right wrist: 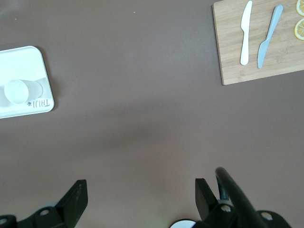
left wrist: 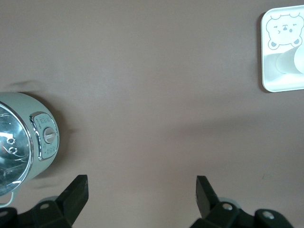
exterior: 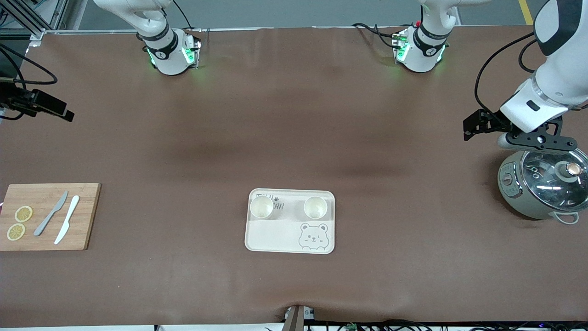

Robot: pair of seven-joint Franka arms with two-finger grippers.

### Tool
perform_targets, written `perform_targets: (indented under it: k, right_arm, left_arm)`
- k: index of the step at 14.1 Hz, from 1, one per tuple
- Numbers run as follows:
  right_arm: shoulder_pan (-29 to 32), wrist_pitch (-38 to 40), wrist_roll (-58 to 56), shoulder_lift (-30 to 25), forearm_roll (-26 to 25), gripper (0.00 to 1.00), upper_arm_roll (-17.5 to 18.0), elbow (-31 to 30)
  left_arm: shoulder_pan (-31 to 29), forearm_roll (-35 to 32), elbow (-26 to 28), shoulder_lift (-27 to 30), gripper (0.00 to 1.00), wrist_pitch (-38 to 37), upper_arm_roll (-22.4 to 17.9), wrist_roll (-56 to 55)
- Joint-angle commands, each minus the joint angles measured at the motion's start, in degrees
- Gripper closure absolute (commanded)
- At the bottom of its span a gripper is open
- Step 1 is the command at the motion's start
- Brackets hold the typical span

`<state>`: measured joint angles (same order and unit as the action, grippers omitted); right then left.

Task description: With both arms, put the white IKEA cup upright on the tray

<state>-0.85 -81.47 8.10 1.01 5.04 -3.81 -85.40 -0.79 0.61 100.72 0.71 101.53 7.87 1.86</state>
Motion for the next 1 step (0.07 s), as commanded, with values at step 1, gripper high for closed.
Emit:
perform_targets:
  k: [1]
  right_arm:
    - [-0.1,-1.2,-1.0,-1.5,-1.0,0.0,-0.1,-2.3]
  left_arm:
    - [-0.2,-1.0,-0.8,-0.3,0.0,-1.0,0.1,-0.5]
